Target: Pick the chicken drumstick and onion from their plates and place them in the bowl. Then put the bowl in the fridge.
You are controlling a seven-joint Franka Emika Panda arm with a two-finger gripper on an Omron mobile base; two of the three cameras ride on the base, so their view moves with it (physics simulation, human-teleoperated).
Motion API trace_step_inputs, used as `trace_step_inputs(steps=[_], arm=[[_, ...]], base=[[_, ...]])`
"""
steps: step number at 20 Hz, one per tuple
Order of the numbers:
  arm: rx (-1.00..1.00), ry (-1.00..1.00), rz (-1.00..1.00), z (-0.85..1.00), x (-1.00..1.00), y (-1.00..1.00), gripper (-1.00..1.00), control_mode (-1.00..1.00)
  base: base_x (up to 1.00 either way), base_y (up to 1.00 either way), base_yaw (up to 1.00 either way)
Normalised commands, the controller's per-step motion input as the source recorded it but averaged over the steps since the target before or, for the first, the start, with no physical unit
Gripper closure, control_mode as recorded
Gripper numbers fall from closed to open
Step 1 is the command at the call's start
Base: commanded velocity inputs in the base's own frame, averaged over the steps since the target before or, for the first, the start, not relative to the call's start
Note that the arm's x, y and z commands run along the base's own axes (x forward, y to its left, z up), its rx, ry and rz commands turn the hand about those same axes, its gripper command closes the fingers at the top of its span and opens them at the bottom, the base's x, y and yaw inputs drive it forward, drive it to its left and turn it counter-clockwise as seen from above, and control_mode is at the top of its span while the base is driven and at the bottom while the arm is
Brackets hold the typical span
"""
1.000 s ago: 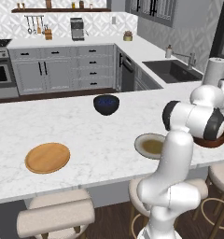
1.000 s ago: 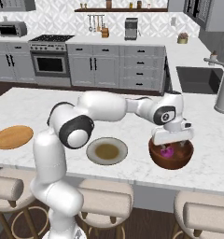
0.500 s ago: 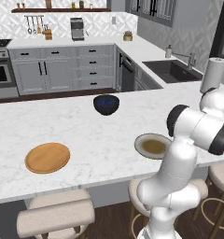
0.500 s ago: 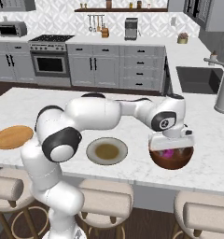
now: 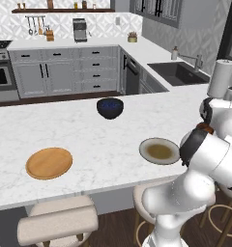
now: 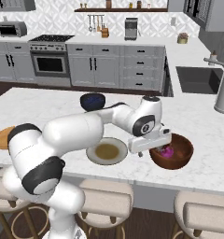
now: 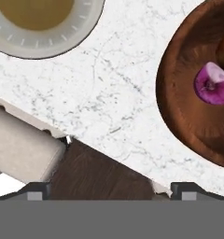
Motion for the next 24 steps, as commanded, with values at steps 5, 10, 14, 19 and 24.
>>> trace_step_inputs(steps=[5,10,14,19,24], arm=[[-0.01,-0.01,0.00,-0.19,0.25,0.22,-1.00,-1.00],[0.00,0.00,0.00,-0.13,0.01,-0.23,-1.00,-1.00],[0.00,0.00,0.00,-0.01,0.04,-0.34,-1.00,-1.00],[0.00,0.00,0.00,-0.08,0.30,-0.07,-1.00,-1.00],[-0.01,0.00,0.00,-0.17,0.39,-0.01,-1.00,-1.00]], base=[[0.00,0.00,0.00],[0.00,0.00,0.00],[0.00,0.00,0.00],[0.00,0.00,0.00],[0.00,0.00,0.00]])
